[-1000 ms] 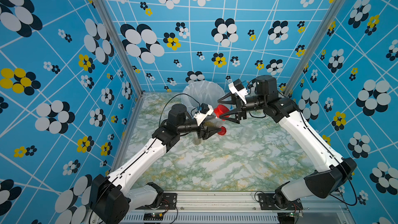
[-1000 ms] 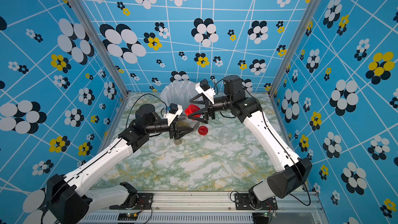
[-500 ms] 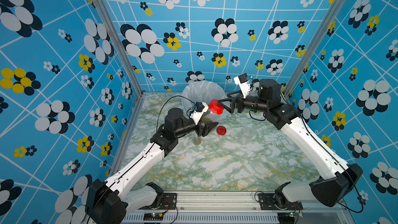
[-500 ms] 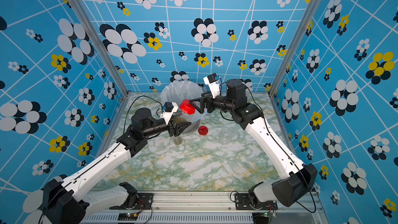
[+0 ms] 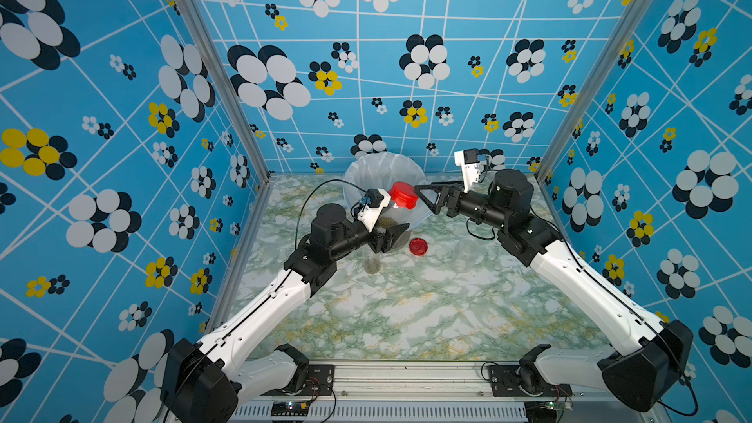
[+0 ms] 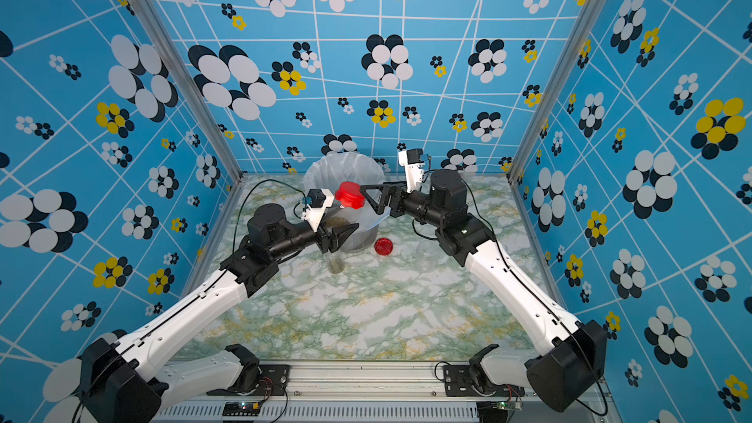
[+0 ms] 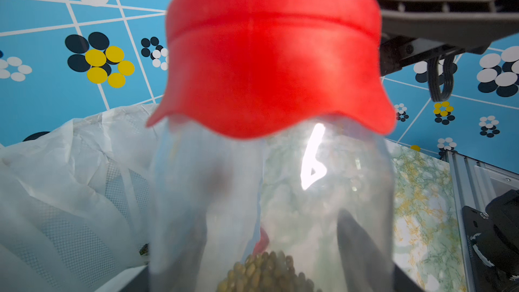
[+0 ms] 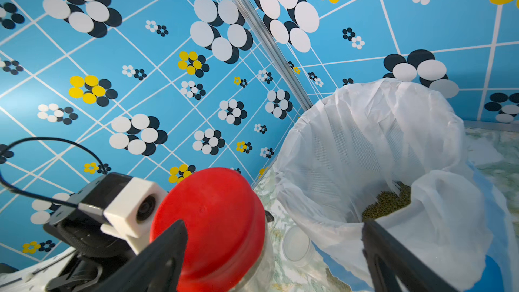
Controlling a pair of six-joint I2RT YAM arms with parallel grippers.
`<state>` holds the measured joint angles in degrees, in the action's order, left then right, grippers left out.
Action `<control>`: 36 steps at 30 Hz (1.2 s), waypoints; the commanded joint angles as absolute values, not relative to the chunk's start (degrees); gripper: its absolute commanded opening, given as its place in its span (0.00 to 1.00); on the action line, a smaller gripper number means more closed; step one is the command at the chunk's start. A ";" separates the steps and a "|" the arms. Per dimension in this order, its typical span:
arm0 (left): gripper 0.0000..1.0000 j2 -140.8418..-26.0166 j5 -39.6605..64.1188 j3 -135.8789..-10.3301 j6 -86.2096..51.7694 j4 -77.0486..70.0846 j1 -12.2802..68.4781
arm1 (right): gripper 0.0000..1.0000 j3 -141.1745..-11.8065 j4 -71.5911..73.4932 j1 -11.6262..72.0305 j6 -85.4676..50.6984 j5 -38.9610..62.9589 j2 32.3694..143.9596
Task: Empty moldy mung beans from jars
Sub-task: Unscrew the lid from the jar.
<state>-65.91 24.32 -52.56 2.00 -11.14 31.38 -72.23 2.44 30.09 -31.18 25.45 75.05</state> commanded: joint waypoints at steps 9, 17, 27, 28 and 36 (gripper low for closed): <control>0.63 -67.83 20.47 -57.23 3.43 -9.18 32.75 | 0.99 -75.82 4.23 34.69 -32.61 25.78 77.70; 0.63 -68.48 19.38 -57.90 3.38 -10.20 33.55 | 0.99 -76.78 3.96 35.42 -33.86 24.80 79.46; 0.63 -69.65 18.79 -59.16 4.66 -8.78 34.60 | 0.81 -78.31 3.12 35.51 -32.85 24.83 81.80; 0.63 -69.71 18.79 -59.16 4.74 -8.79 34.63 | 0.77 -78.10 3.08 35.51 -32.49 24.63 81.77; 0.63 -68.91 19.98 -57.49 6.05 -10.50 33.35 | 0.57 -76.06 2.32 35.17 -25.45 23.53 78.41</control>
